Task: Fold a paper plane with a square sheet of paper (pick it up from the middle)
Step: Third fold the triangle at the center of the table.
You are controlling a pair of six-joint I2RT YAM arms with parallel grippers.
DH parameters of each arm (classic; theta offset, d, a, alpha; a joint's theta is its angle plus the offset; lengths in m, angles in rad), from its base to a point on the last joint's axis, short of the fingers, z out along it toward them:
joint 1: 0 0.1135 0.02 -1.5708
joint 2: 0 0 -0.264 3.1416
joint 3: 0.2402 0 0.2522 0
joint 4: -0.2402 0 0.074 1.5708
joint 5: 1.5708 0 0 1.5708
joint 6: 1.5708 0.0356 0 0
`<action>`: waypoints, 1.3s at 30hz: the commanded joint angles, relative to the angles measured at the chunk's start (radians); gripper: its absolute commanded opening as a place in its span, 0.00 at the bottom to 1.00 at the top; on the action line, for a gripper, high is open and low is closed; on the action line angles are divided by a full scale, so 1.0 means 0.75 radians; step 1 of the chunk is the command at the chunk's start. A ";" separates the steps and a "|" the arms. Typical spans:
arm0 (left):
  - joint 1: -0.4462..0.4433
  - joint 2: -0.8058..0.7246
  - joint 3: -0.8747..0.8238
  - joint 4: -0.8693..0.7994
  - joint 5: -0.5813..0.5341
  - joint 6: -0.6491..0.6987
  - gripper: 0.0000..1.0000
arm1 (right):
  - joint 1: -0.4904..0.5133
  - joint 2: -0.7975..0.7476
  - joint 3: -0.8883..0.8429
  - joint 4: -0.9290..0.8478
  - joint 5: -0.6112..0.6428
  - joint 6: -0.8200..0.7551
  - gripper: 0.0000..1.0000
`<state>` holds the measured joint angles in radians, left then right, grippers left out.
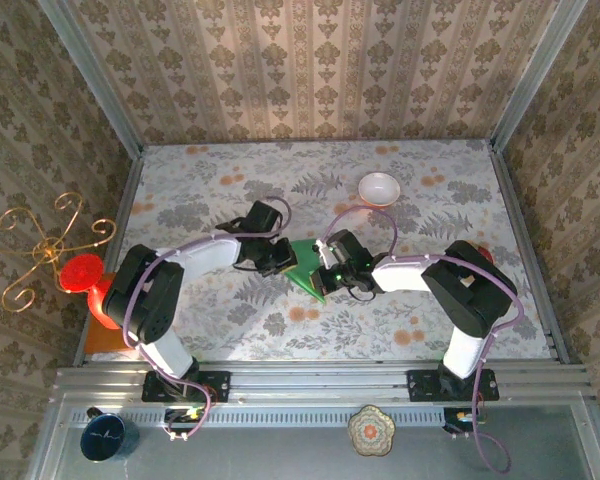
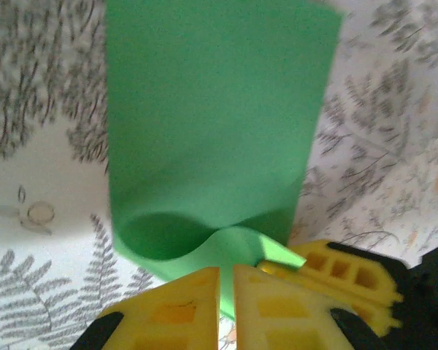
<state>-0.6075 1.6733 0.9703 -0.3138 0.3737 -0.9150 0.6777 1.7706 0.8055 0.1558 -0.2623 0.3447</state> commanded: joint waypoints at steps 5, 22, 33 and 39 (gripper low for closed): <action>-0.048 0.020 -0.007 0.114 0.042 -0.121 0.14 | -0.004 0.054 0.004 -0.095 0.024 0.018 0.02; -0.081 0.041 -0.093 0.141 0.039 -0.199 0.11 | -0.006 0.061 0.010 -0.106 0.039 0.017 0.02; -0.082 0.064 -0.099 0.124 0.013 -0.194 0.10 | -0.008 0.066 0.013 -0.114 0.049 0.017 0.02; -0.081 0.081 -0.101 0.126 0.011 -0.191 0.10 | -0.008 0.070 0.014 -0.115 0.051 0.019 0.02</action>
<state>-0.6624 1.7210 0.9070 -0.1963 0.3950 -1.0481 0.6773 1.7817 0.8181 0.1528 -0.2619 0.3485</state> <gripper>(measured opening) 0.105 0.067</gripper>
